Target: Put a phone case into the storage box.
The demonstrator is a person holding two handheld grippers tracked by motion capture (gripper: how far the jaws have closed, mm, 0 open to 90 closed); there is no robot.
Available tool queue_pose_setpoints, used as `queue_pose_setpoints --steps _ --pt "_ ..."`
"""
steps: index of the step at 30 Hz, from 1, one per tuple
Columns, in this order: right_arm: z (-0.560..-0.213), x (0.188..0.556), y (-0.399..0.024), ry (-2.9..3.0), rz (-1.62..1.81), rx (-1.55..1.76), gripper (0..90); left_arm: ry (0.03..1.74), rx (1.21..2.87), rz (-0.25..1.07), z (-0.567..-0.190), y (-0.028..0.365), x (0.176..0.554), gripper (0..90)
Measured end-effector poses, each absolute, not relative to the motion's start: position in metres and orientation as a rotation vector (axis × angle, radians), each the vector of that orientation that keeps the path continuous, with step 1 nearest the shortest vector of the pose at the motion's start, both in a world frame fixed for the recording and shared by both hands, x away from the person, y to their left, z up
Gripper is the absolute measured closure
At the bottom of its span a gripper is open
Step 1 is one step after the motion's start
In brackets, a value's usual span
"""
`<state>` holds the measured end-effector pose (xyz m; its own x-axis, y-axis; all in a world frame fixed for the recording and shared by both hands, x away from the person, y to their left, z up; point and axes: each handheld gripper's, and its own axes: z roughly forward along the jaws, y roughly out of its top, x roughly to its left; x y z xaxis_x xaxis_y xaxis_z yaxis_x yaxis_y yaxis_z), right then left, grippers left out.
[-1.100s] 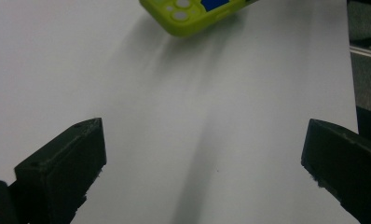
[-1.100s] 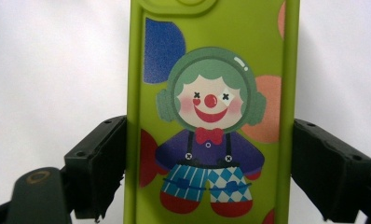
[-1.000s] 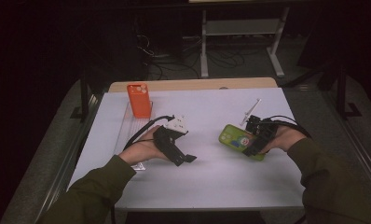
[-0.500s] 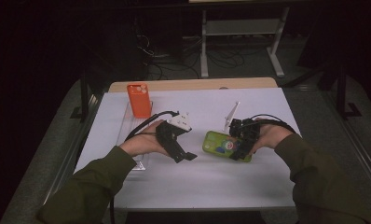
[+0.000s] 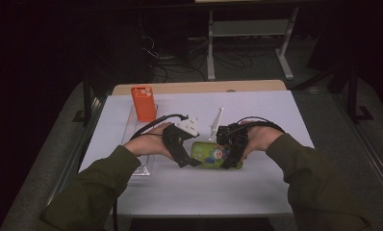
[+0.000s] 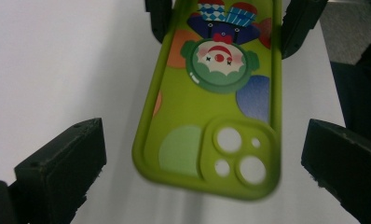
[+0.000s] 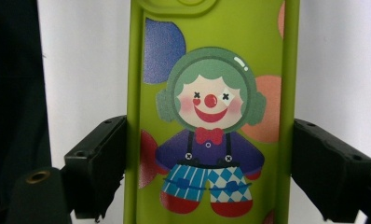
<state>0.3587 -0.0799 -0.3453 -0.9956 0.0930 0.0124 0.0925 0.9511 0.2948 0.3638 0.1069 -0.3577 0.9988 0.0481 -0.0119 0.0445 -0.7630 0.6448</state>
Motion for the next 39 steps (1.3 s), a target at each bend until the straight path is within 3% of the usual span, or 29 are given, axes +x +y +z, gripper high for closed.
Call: queue_pose_setpoints --steps 12,14,30,39 --pt "-0.338 0.357 -0.064 3.098 0.540 0.151 15.5 0.024 2.491 0.020 -0.365 0.103 0.361 0.0" --pt "-0.337 0.360 -0.064 3.092 0.531 0.069 15.5 0.034 2.492 0.007 -0.366 0.103 0.360 7.3" --pt "-0.338 0.359 -0.066 3.098 0.553 0.044 14.7 0.025 2.476 -0.069 -0.368 0.104 0.359 14.4" --pt "-0.333 0.358 -0.081 3.063 0.673 0.153 7.6 0.072 2.486 -0.048 -0.367 0.112 0.361 15.0"
